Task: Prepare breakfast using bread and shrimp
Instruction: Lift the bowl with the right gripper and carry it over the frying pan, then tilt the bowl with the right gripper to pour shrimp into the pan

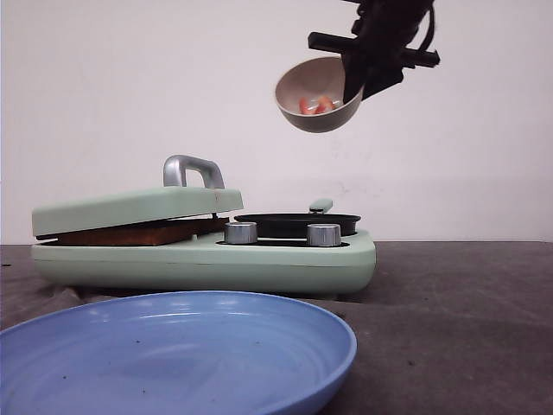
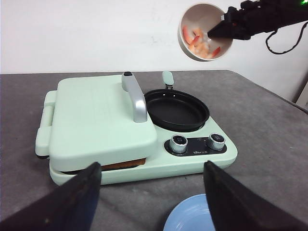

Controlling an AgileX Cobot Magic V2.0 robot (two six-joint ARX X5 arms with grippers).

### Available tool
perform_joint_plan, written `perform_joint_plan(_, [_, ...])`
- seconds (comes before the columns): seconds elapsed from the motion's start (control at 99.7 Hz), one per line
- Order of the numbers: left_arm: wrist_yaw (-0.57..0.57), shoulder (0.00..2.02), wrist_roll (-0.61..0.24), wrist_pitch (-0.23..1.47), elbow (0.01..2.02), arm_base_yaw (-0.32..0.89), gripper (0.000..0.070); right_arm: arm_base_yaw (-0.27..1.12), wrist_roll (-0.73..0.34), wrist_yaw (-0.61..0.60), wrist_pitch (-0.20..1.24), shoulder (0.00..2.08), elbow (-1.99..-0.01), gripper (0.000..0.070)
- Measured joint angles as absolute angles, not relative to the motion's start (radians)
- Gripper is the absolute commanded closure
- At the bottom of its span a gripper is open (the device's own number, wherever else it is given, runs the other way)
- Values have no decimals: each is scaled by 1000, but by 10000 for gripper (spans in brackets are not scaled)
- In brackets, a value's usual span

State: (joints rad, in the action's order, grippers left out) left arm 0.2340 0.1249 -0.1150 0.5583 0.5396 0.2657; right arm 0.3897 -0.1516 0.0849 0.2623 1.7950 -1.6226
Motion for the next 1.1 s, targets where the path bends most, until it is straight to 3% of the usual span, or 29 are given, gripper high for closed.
perform_joint_plan(0.421, [234, 125, -113, 558, 540, 266, 347, 479, 88, 413, 178, 1888, -1623, 700])
perform_joint_plan(1.104, [242, 125, -110, 558, 539, 266, 348, 641, 654, 853, -19, 1974, -1623, 700])
